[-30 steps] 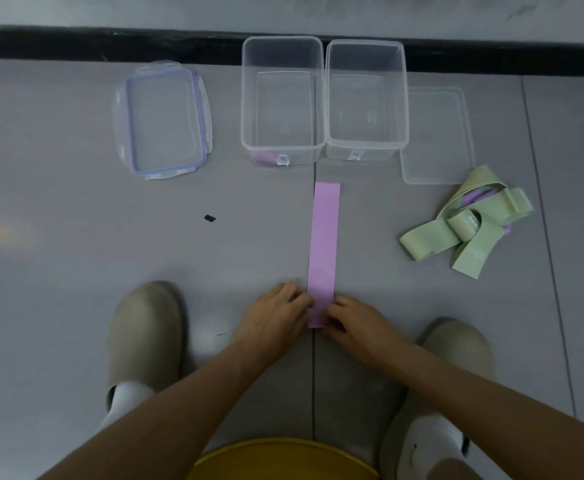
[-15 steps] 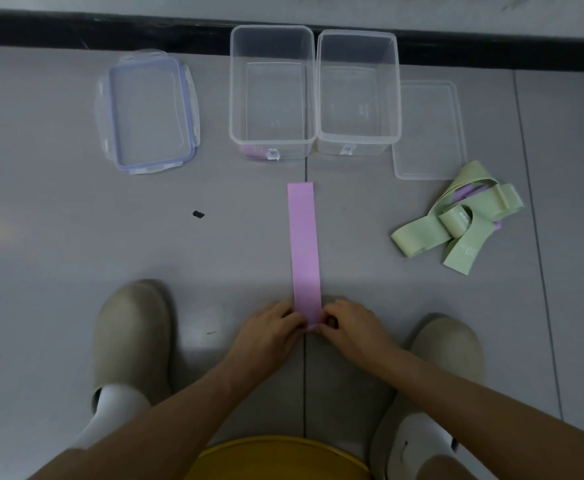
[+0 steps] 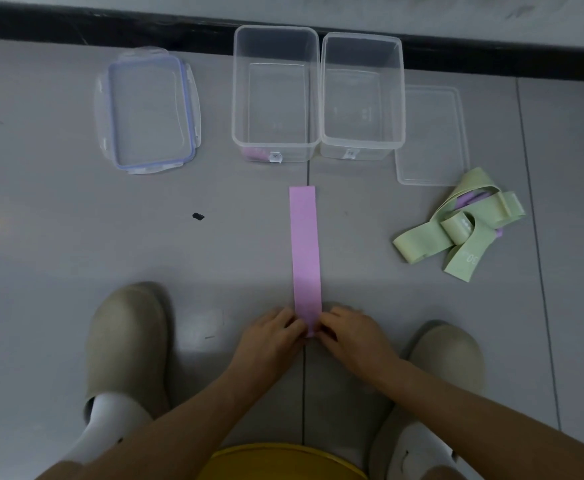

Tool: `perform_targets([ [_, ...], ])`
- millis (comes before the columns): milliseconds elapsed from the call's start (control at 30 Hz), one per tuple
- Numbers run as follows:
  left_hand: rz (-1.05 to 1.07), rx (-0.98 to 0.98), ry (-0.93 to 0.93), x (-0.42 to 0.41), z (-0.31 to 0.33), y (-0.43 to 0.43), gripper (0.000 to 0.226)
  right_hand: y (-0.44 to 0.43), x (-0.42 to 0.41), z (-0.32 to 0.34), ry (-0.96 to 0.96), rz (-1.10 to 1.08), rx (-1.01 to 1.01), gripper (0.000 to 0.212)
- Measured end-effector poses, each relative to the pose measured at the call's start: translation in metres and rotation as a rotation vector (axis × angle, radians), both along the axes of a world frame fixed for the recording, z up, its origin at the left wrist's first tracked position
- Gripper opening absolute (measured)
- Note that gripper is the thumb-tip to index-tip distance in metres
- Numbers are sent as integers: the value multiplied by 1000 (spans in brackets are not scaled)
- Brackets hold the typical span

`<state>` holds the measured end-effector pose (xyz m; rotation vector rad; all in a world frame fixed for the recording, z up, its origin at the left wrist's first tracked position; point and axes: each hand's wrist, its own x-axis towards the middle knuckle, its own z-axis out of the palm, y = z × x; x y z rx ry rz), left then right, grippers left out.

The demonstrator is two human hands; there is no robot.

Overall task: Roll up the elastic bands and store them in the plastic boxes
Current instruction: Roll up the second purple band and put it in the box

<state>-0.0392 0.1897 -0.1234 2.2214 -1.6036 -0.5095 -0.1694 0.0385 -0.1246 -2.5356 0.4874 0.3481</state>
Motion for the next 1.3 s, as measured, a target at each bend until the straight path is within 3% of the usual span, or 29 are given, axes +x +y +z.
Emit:
perform_targets([
  [133,55,-9,-3,-2,0,-3,13,-2,0,-1,16,66,-37,20],
  [500,141,27,37,-3,-2,-2,15,4,4,1,13,-57,41,37],
  [633,150,43,36,-4,-7,-2,11,4,5,2,19,-112,101,22],
  [733,166,37,31,-4,-9,-3,15,2,5,1,30,-68,39,13],
  [867,171,20,23,-5,-7,-3,17,2,3,-1,-3,-46,-23,22],
  [1100,75,9,-22,2,-10,0,12,2,13,4,52,-178,114,18],
  [1300,175,52,36,-3,-12,-3,14,-3,6,1,-6,1,4,28],
])
